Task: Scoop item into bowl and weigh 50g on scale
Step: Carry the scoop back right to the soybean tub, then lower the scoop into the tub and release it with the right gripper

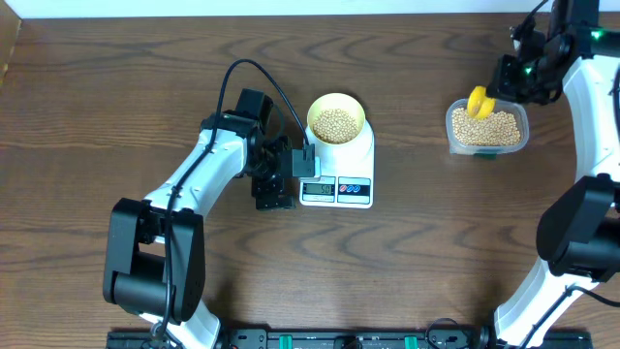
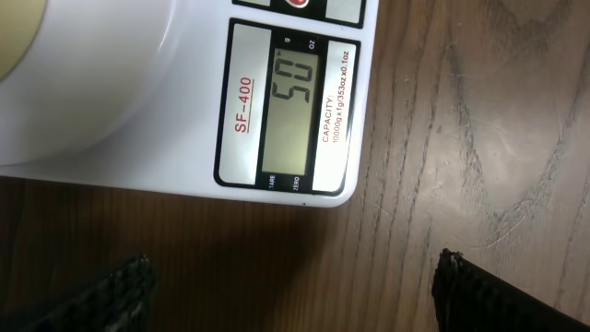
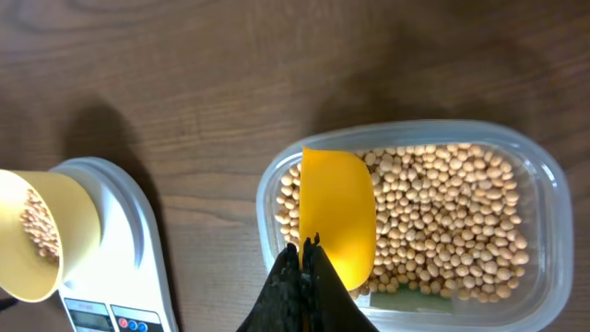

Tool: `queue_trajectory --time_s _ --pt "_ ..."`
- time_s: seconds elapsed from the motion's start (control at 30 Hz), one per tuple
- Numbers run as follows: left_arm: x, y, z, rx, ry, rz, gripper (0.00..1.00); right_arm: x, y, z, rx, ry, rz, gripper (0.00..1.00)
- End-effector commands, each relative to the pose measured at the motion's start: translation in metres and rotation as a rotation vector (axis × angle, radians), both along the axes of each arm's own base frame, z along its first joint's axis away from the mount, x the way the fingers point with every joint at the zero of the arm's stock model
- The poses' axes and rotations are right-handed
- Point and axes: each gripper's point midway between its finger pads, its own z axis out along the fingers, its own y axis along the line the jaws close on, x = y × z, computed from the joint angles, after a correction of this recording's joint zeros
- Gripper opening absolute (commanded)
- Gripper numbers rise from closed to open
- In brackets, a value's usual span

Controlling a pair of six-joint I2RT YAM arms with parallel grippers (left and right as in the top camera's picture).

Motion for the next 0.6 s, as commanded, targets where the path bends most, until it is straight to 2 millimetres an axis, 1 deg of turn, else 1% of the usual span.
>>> queue_trajectory --time_s 0.0,0.13,0.27,0.37,0.47,0.5,0.53,0.57 --pt "-0.003 0.002 0.003 0.004 -0.007 0.002 0.98 -0.003 0.006 -0.005 -0.003 0.009 0.021 0.01" --pt "-0.003 0.002 0.003 0.004 -0.008 0.002 0.98 -0.001 0.014 -0.013 -0.001 0.025 0.039 0.01" --pt "-0.003 0.002 0.003 0.004 -0.007 0.002 0.98 0.003 0.023 -0.029 0.000 0.049 0.059 0.01" --pt "-0.003 0.002 0.003 0.004 -0.008 0.002 0.98 0.003 0.021 -0.040 -0.018 0.074 0.056 0.02" --pt "-0.003 0.002 0.003 0.004 -0.007 0.002 0.98 0.003 0.019 -0.042 -0.027 0.077 0.053 0.02" --pt "-0.003 0.002 0.003 0.004 -0.007 0.003 0.98 0.003 0.019 -0.041 -0.027 0.074 0.053 0.04" --pt "-0.003 0.002 0.003 0.004 -0.007 0.002 0.98 0.004 0.019 -0.041 -0.028 0.071 0.053 0.11" --pt "-0.003 0.002 0.003 0.004 -0.007 0.002 0.98 0.005 0.018 -0.041 -0.032 0.066 0.052 0.20"
